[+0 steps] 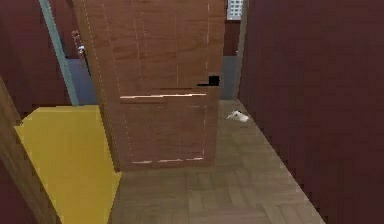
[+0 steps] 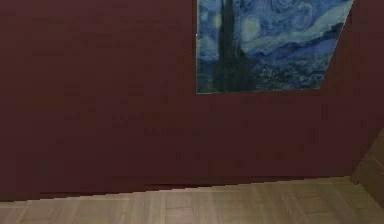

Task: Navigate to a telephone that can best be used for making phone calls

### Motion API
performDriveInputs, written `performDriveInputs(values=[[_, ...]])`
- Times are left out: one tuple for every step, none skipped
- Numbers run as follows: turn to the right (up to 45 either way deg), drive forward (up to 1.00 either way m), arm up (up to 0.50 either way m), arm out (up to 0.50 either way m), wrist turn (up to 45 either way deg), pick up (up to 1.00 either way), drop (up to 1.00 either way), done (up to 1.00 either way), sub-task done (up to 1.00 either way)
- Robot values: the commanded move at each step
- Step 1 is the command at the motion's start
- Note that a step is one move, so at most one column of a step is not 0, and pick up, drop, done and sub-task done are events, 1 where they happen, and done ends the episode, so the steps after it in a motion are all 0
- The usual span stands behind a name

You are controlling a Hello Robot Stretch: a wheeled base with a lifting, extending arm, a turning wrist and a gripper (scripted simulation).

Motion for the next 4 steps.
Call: performDriveInputs(values=[[-18.0,0.0,0.0,0.0,0.0,0.0,0.0,0.0,0.0],[0.0,0.8,0.0,0.0,0.0,0.0,0.0,0.0,0.0],[-45.0,0.0,0.0,0.0,0.0,0.0,0.0,0.0,0.0],[-24.0,0.0,0.0,0.0,0.0,0.0,0.0,0.0,0.0]])
